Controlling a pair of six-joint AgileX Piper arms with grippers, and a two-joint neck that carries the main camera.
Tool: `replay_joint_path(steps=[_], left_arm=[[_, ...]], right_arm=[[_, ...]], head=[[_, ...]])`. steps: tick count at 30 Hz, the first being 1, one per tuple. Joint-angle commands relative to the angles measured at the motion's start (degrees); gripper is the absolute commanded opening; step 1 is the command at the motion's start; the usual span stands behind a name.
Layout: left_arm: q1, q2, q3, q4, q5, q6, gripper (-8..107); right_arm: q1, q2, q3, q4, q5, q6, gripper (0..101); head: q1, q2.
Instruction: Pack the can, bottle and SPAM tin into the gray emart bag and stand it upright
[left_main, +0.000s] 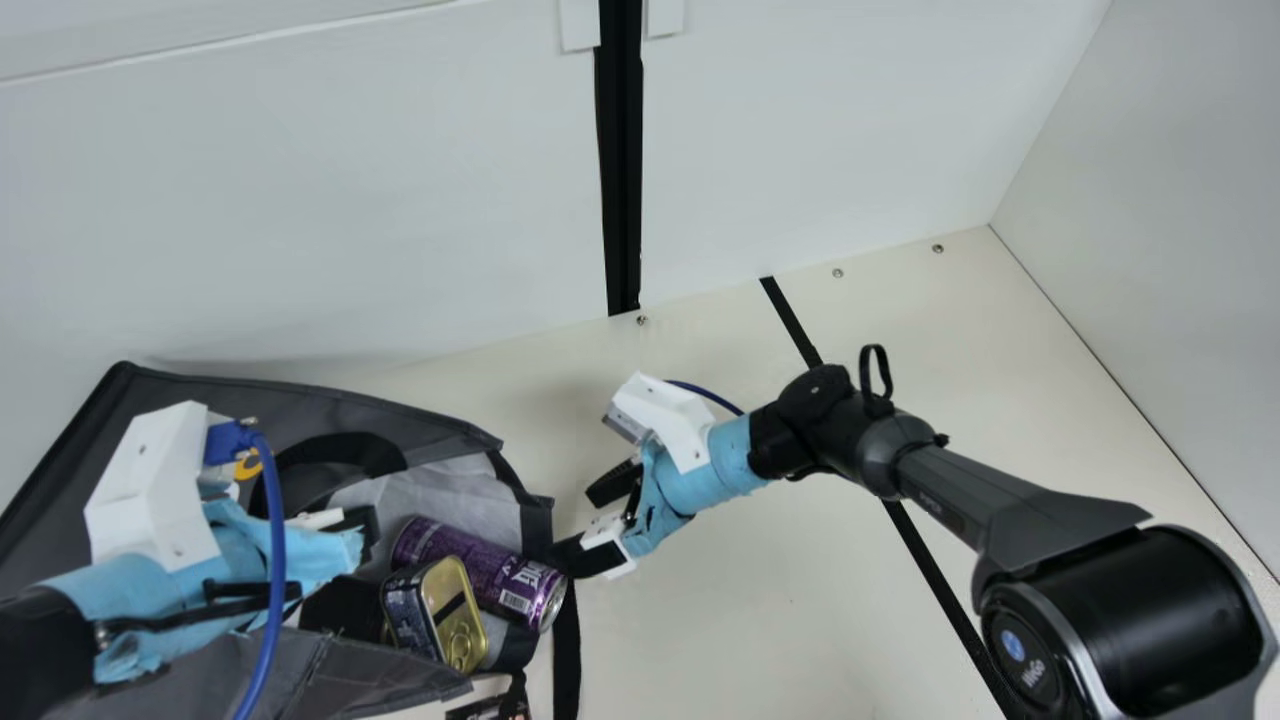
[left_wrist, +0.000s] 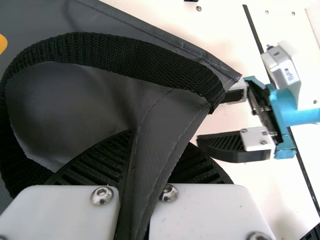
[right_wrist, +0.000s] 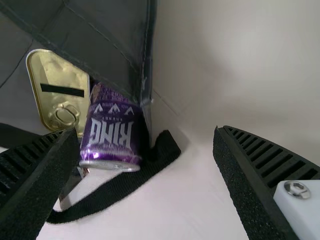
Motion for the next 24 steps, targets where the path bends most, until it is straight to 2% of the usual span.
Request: replay_joint_path(steps=[1,21,24], left_arm=[[0.0,0.0,0.0,0.0,0.0,0.0,-8],[0.0,0.0,0.0,0.0,0.0,0.0,-8],[0.0,0.0,0.0,0.0,0.0,0.0,-8]], right_arm=[[0.59,0.73,-0.68,0.63,0.03,-0.06,95],[6.3,8.28,-7.67,4.54,0.41,-0.14,95],[6.66,9.15,-8.53,5.17,0.92,-0.1,75]], head=[[-1.3,-0.05],[-1.3,-0.05],[-1.3,-0.05]])
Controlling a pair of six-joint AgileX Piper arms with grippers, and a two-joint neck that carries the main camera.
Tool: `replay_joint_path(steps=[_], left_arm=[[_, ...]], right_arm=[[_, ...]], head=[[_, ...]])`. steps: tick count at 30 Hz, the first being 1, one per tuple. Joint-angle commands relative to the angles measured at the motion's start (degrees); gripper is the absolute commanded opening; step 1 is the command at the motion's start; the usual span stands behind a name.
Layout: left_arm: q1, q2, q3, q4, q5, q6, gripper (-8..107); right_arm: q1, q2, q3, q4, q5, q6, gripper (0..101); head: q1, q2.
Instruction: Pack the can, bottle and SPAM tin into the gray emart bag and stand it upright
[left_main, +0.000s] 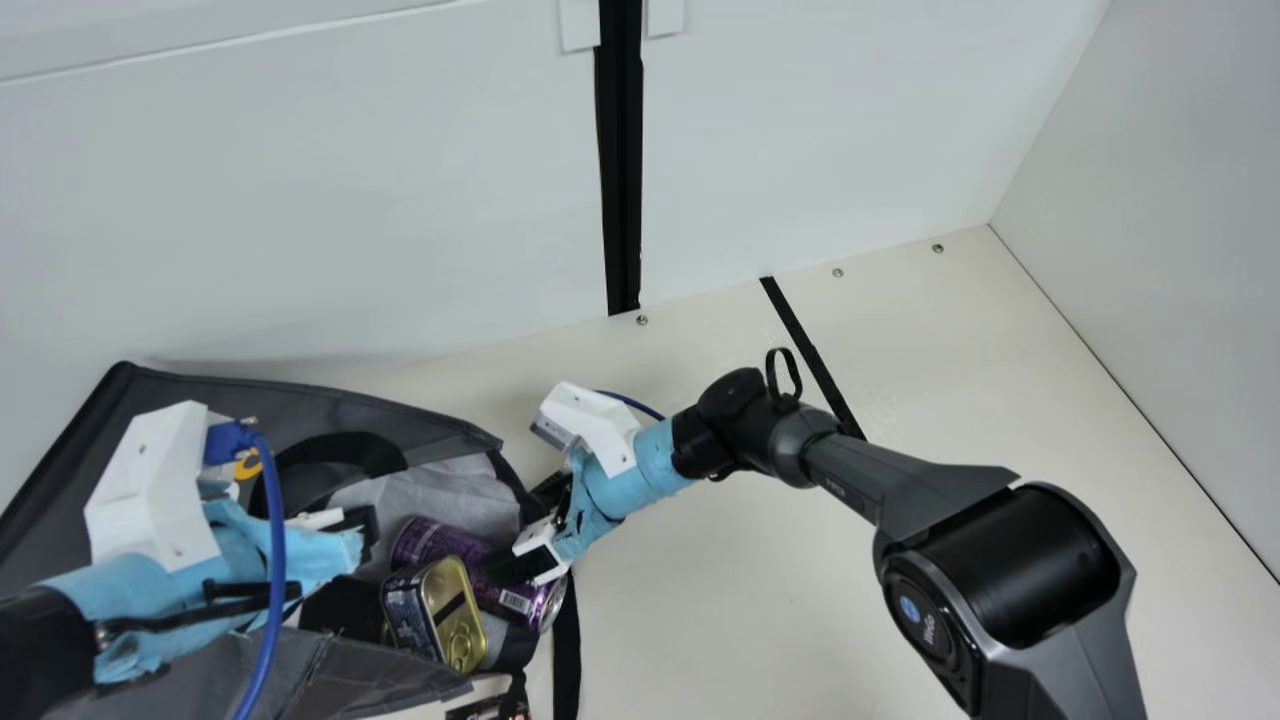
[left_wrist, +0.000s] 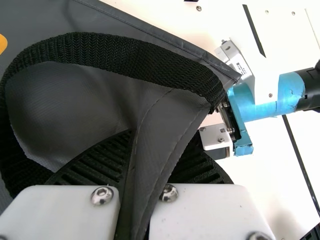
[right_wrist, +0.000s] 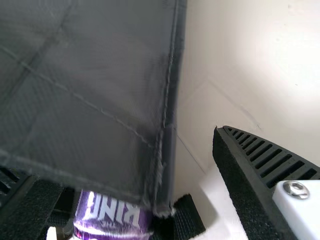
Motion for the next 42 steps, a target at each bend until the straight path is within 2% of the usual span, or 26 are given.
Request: replay_joint_path(steps=[1,11,27,29,42], left_arm=[[0.0,0.0,0.0,0.0,0.0,0.0,-8],[0.0,0.0,0.0,0.0,0.0,0.0,-8],[0.0,0.0,0.0,0.0,0.0,0.0,-8],[-0.01,-1.32,1.12,0.03,0.13,-0.13,-8],[-1.61,0.34,-0.18,-5.79,-3.26,0.04,-8]], right_arm=[[0.08,0.5,-0.46,0.54,0.4,0.05,68],[0.19,1.44,-1.02,2.91,3.18,-0.78,1],[-1.89,0.18,1.06,4.13,7.62,-0.49,0],[-2.38,-0.28,1.41,4.25,8.22,-0.13,0],[-5.2,-4.79,4.87,7.22,12.22,1.92,0]], head=[[-1.3,-0.14],[-1.3,-0.14],[-1.3,-0.14],[-1.3,-0.14],[-1.3,-0.14]])
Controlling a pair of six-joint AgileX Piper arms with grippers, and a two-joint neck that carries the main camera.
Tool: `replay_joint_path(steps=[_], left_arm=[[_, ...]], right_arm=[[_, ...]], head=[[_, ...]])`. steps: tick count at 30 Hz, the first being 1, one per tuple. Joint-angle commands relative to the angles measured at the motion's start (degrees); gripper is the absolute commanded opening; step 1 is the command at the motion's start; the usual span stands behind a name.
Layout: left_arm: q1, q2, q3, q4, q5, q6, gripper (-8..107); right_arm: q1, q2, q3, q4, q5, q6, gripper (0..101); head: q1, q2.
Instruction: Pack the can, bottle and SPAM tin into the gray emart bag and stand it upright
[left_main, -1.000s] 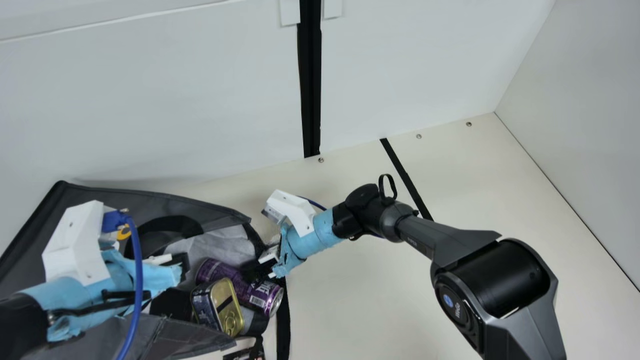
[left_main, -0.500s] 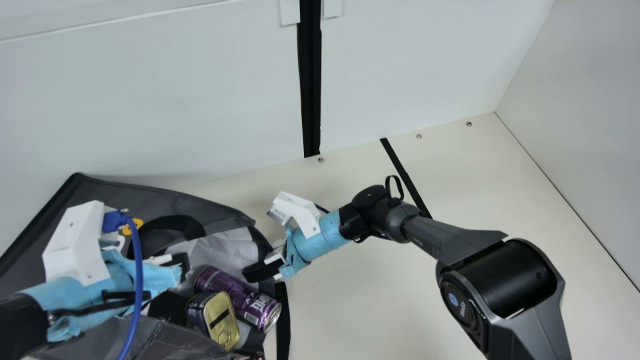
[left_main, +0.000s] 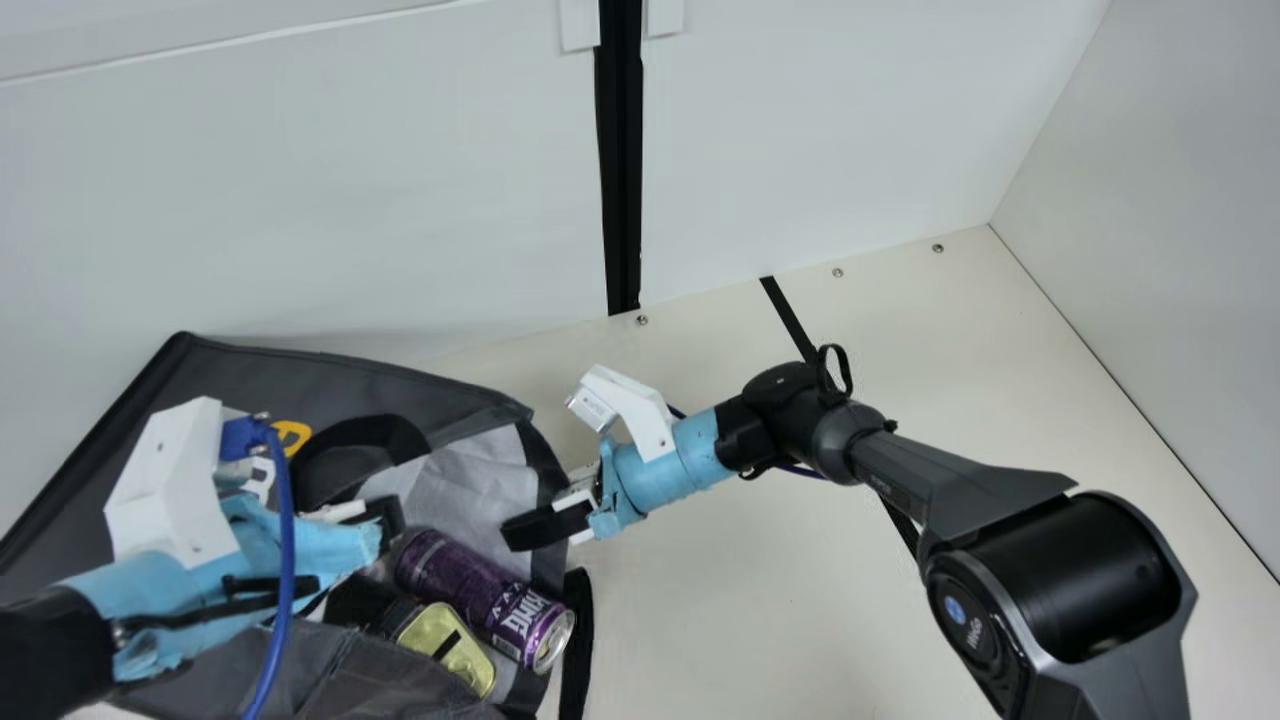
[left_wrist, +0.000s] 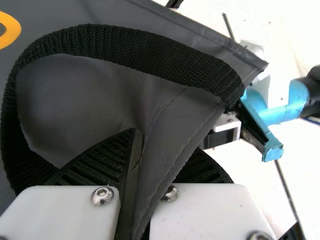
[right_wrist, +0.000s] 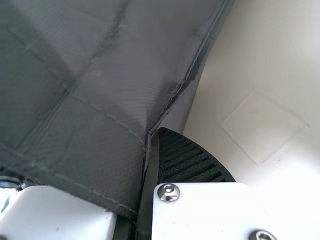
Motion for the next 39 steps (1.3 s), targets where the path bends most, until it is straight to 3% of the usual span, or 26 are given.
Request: replay_joint_path(steps=[1,17,39], left_arm=[[-0.15,0.28,-0.43,-1.49,-0.7,0.04,-8],[-0.14,0.41,-4.09,-6.35,-4.42,-0.37,-8],[-0.36,-3.17,-8.18,-1.48,-6.41,-5.09,-8]], right_arm=[[0.2,-0.61,0.71,1.36,0.11,0.25,0],[1.48,-6.89,2.88,12.69,0.11,6.93,0],[0.41,-18.12,-1.95,22.2,0.11,19.88,0]], head=[[-1.3,-0.05],[-1.3,-0.05],[-1.3,-0.05]])
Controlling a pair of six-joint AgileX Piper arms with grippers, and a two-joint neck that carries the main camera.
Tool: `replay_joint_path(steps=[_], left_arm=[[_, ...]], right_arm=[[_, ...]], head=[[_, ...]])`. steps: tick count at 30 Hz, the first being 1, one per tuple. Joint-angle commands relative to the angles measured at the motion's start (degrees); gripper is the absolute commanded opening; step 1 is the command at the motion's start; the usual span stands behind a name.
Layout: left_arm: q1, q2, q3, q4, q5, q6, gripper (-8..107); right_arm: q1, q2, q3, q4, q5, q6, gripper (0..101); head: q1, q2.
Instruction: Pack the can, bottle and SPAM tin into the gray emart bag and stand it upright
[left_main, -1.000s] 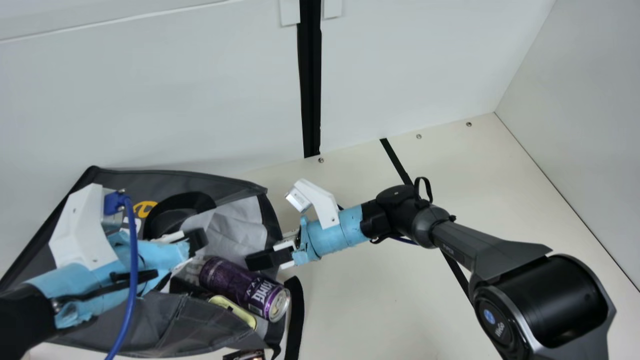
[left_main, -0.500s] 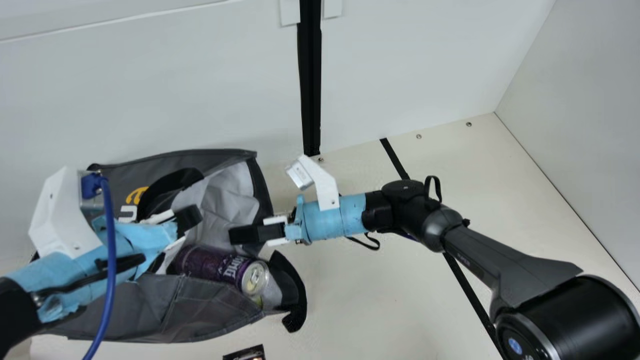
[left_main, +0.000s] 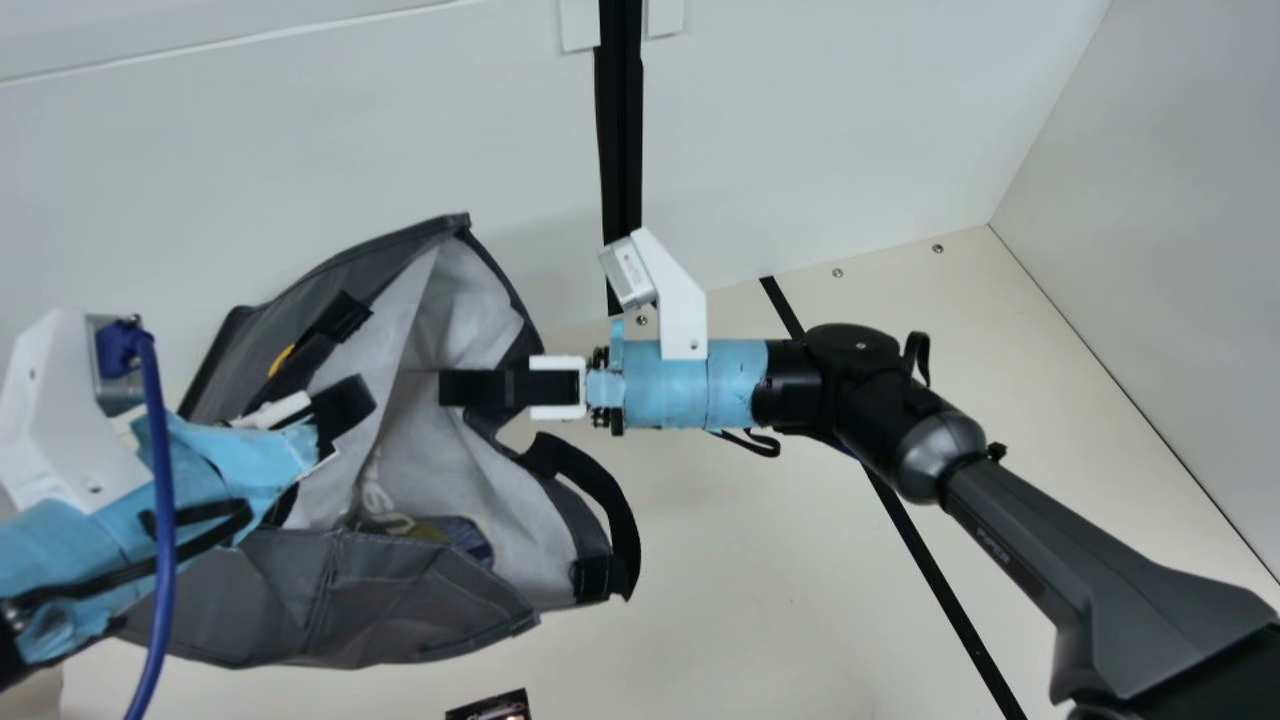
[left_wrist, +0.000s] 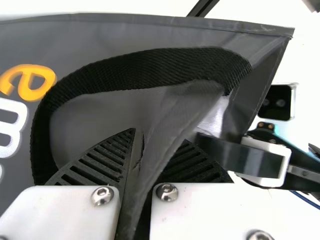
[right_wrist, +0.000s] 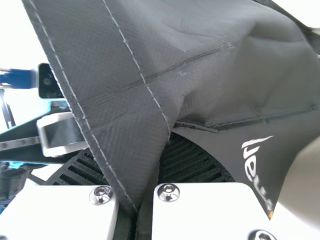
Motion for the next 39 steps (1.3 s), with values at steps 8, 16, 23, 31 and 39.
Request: replay_joint_path(steps=[8,16,23,31,39], left_arm=[[-1.72,-1.22,-4.84,6.41,2.01,-4.13,-8],[-4.52,-2.07,-9.99,11.3,5.8,-6.54,-8],[-6.19,-3.84,-12.95,12.53,10.23,-5.87,-8],[-6.05,-6.31,-15.01,9.99,16.32,-1.92,-8],[-5.03,-9.06,-15.57,9.33,22.66,0.27,-8]], right_arm=[[-0.94,-4.76,-2.92,0.13,-0.2,5.38,0],[-2.46,-10.71,-3.36,0.13,-0.2,8.51,0],[-4.93,-16.42,-0.09,0.02,-0.2,8.29,0],[-8.94,-23.39,1.89,-3.45,-0.2,11.97,0],[-13.0,-30.71,3.6,-9.15,-0.2,15.98,0]], head=[[-1.3,-0.05],[-1.3,-0.05],[-1.3,-0.05],[-1.3,-0.05],[-1.3,-0.05]])
